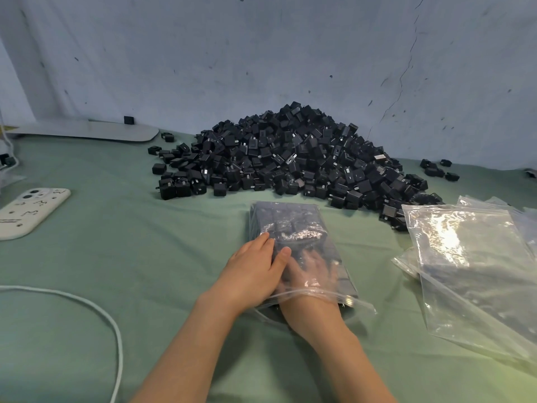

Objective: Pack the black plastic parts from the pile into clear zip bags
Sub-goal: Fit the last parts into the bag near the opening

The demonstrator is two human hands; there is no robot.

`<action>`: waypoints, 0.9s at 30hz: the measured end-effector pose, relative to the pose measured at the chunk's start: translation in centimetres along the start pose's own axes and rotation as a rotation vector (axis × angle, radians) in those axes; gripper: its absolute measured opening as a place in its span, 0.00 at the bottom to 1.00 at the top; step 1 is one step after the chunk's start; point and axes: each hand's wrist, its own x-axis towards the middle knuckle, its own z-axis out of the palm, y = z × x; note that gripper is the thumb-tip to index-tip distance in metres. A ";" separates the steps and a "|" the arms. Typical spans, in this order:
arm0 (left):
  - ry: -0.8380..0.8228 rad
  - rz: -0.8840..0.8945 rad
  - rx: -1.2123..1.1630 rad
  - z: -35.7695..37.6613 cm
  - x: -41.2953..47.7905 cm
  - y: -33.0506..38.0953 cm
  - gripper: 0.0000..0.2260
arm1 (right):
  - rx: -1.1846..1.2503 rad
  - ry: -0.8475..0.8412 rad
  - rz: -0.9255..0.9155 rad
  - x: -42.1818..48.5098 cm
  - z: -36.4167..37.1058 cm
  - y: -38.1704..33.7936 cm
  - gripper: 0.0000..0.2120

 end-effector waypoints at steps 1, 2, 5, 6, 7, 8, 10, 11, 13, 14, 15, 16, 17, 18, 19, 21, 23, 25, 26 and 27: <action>-0.001 0.000 -0.003 0.0 0.0 0.0 0.28 | -0.003 -0.004 0.001 0.0 0.0 0.0 0.23; 0.000 -0.001 -0.007 0.0 0.0 0.0 0.28 | -0.004 -0.007 0.000 0.1 0.0 0.1 0.23; 0.002 -0.004 -0.010 0.1 0.0 0.0 0.28 | 0.016 -0.026 -0.003 0.4 -0.2 0.0 0.23; 0.003 -0.005 -0.013 0.2 0.0 0.0 0.28 | 0.019 -0.033 -0.001 0.6 -0.2 0.0 0.23; 0.004 -0.005 -0.017 0.2 0.1 0.0 0.28 | 0.020 -0.036 0.001 0.7 -0.3 -0.1 0.23; 0.002 -0.005 -0.021 0.2 0.1 -0.1 0.28 | 0.024 -0.037 0.004 0.7 -0.3 -0.1 0.23; -0.002 -0.003 -0.029 0.3 0.1 -0.2 0.28 | 0.036 -0.034 0.007 0.7 -0.2 0.0 0.22; -0.002 -0.004 -0.035 0.3 0.0 -0.2 0.28 | 0.036 -0.032 0.009 0.6 -0.1 0.0 0.21; 0.002 -0.004 -0.042 0.3 0.0 -0.3 0.29 | 0.030 -0.036 0.012 0.6 0.0 0.1 0.21; 0.004 -0.002 -0.043 0.3 0.0 -0.2 0.29 | 0.033 -0.038 0.015 0.7 0.1 0.2 0.20; 0.004 -0.002 -0.043 0.3 0.0 -0.2 0.29 | 0.043 -0.031 0.020 0.9 0.1 0.2 0.20; 0.003 -0.002 -0.044 0.3 0.1 -0.1 0.29 | 0.055 -0.017 0.025 1.0 0.2 0.2 0.20; 0.002 -0.002 -0.045 0.3 0.1 0.0 0.29 | 0.065 -0.001 0.029 1.1 0.2 0.1 0.20; 0.001 -0.003 -0.045 0.3 0.1 0.0 0.29 | 0.068 0.009 0.033 1.2 0.3 0.1 0.20; 0.000 -0.003 -0.046 0.3 0.1 0.0 0.29 | 0.066 0.012 0.036 1.3 0.4 0.1 0.20; -0.002 -0.004 -0.050 0.3 0.1 0.0 0.29 | 0.063 0.008 0.041 1.4 0.5 0.0 0.20; -0.003 -0.007 -0.053 0.3 0.1 -0.1 0.29 | 0.058 0.033 0.032 1.3 0.5 0.1 0.20; -0.002 -0.005 -0.048 0.3 0.1 -0.1 0.29 | 0.043 0.066 0.017 1.0 0.6 0.2 0.20; 0.000 -0.004 -0.044 0.3 0.1 -0.1 0.29 | 0.039 0.071 0.013 0.8 0.6 0.3 0.20; 0.001 -0.003 -0.040 0.3 0.1 -0.1 0.29 | 0.039 0.070 0.012 0.7 0.7 0.3 0.20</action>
